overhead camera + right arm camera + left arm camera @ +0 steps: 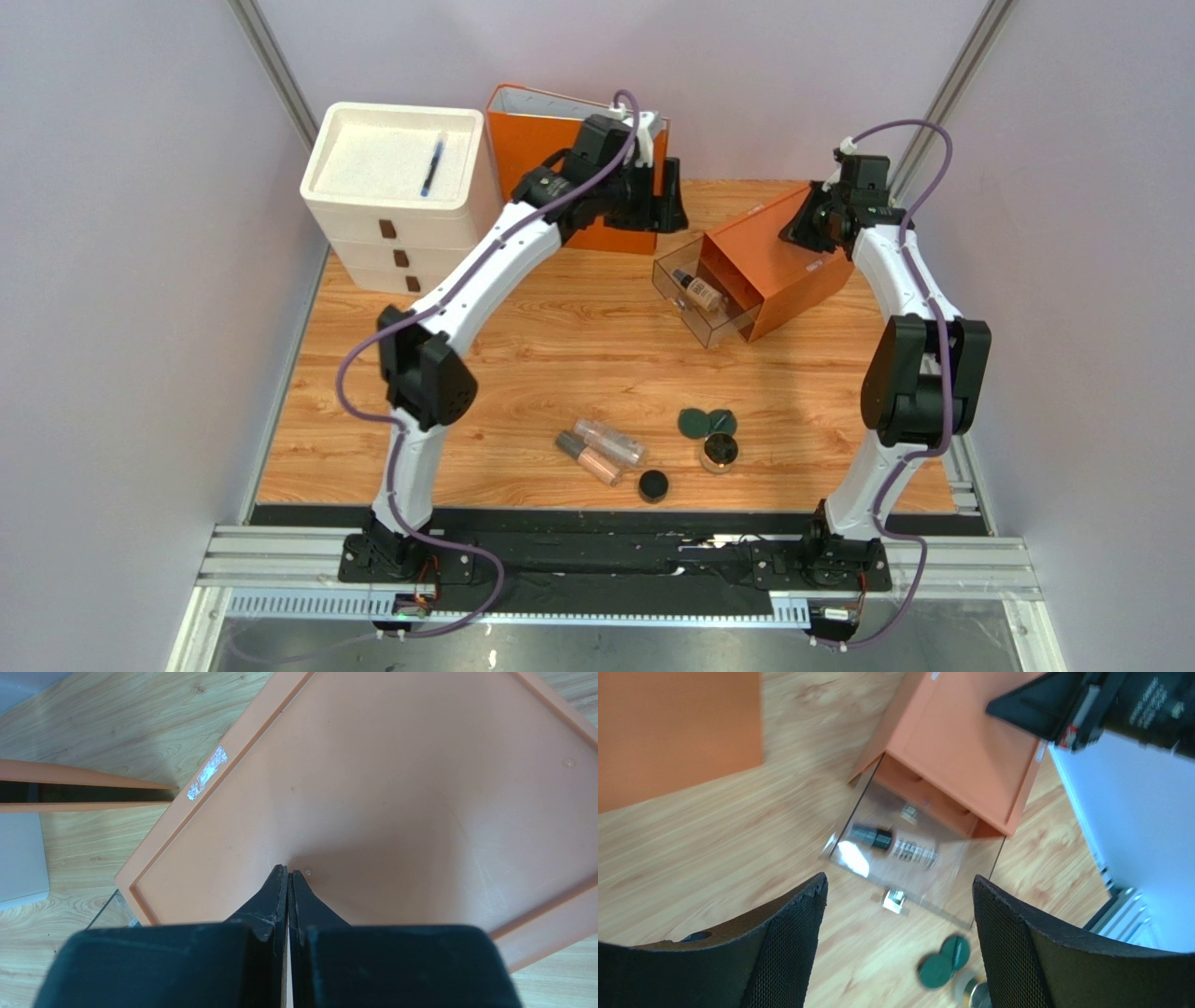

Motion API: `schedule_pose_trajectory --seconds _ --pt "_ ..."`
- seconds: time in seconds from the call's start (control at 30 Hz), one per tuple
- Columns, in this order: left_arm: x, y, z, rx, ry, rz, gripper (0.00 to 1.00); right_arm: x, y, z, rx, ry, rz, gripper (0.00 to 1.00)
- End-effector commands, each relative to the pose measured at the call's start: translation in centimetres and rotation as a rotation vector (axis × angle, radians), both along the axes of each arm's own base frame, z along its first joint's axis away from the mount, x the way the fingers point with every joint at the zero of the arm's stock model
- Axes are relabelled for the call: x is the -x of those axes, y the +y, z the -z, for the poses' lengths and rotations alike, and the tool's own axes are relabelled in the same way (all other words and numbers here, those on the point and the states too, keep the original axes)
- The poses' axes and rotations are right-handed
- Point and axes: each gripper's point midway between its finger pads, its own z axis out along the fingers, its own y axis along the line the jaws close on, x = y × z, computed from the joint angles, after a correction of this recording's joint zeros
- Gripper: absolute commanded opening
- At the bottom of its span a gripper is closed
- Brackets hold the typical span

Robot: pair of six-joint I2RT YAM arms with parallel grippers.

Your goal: Organize the makeup

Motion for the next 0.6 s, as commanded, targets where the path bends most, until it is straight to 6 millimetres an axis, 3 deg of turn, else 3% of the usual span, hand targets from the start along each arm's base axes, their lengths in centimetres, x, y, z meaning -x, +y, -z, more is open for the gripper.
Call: schedule_pose_trajectory --seconds 0.0,0.03,0.07,0.1,0.13,0.17,0.2,0.27,0.3,0.33,0.37,0.4,0.47,0.57 --pt "4.2 5.4 -0.5 -0.168 -0.055 0.039 0.81 8.3 0.8 11.4 0.008 0.470 -0.031 0.00" --pt "5.3 5.8 0.3 -0.175 -0.038 0.064 0.81 8.3 0.8 11.4 0.007 0.470 -0.032 0.00" --pt "6.7 6.7 -0.2 -0.182 -0.051 0.081 0.81 8.2 0.7 11.3 0.006 0.468 -0.030 0.00" --pt "8.1 7.8 3.6 -0.238 0.018 0.095 0.81 8.3 0.8 11.4 0.009 0.471 -0.032 0.00" --pt "9.3 8.4 4.8 -0.250 0.044 0.115 0.81 8.3 0.8 11.3 0.009 0.470 -0.032 0.00" --pt "10.7 9.1 4.6 -0.258 0.021 0.147 0.80 8.3 0.8 11.4 0.010 0.471 -0.031 0.00" --pt "12.4 10.4 7.9 -0.310 0.077 0.171 0.80 8.4 0.8 11.4 0.010 0.473 -0.031 0.00" --pt "14.6 11.4 8.4 -0.333 0.032 0.239 0.80 8.4 0.7 11.4 0.010 0.472 -0.031 0.00" --pt "16.0 12.2 10.7 -0.364 0.050 0.269 0.80 8.5 0.8 11.5 0.011 0.477 -0.034 0.00" --pt "16.8 12.6 11.2 -0.378 0.038 0.289 0.80 8.5 0.8 11.5 0.012 0.477 -0.035 0.00" --pt "17.6 13.0 10.5 -0.372 -0.018 0.331 0.80 8.7 0.7 11.7 0.010 0.483 -0.033 0.00" --pt "18.7 13.2 12.0 -0.373 -0.023 0.375 0.80 8.8 0.8 11.7 0.011 0.484 -0.035 0.00" --pt "20.5 13.5 12.2 -0.361 -0.098 0.475 0.80 9.0 0.8 11.8 0.012 0.488 -0.037 0.00" --pt "21.9 13.1 11.0 -0.319 -0.223 0.572 0.79 9.3 0.9 12.1 0.007 0.498 -0.038 0.00"
